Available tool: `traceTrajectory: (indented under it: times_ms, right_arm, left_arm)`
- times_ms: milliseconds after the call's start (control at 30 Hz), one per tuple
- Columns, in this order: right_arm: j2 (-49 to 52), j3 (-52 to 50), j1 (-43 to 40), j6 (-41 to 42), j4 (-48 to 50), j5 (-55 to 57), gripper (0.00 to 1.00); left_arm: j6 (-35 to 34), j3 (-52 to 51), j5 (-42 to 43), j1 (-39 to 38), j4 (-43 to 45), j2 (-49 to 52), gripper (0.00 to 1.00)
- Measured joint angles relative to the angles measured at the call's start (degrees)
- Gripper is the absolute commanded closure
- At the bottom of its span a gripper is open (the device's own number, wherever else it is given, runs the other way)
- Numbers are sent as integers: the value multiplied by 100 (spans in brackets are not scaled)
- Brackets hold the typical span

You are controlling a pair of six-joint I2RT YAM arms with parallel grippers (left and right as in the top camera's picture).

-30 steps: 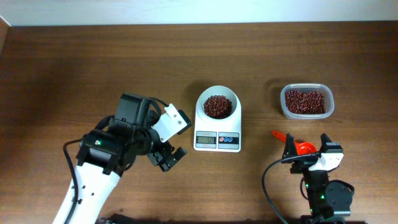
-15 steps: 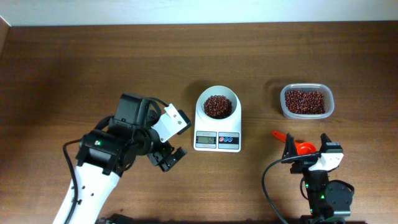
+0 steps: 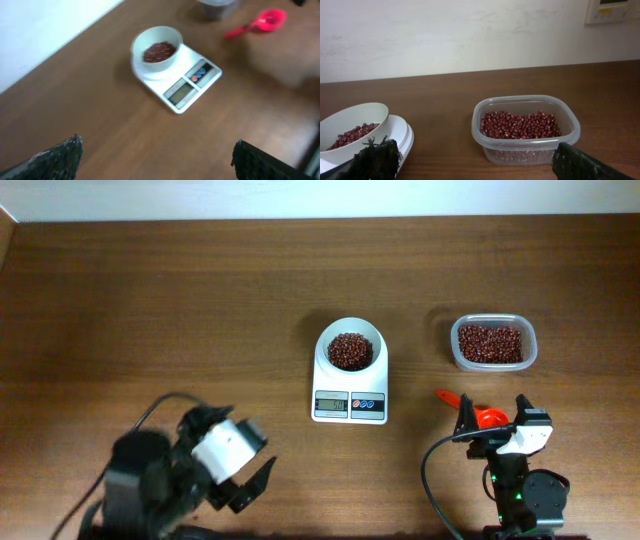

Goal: Scoop and weigh 50g on scale

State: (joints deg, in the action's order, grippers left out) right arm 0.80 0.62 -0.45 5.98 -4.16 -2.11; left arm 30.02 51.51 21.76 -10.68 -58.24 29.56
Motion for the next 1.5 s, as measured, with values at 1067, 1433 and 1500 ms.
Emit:
traceTrajectory:
  times_ms: [1067, 1433, 1500]
  right_arm:
    - [0, 0, 0, 4, -4, 22, 1]
    - [0, 0, 0, 2, -4, 22, 1]
    - [0, 0, 0, 2, -4, 22, 1]
  left_arm:
    - [-2885, -5066, -2800, 1478, 5399, -2872, 1]
    - [-2634, -5066, -2643, 1040, 5370, -2872, 1]
    - [-2636, -5066, -2616, 1040, 5364, -2872, 1]
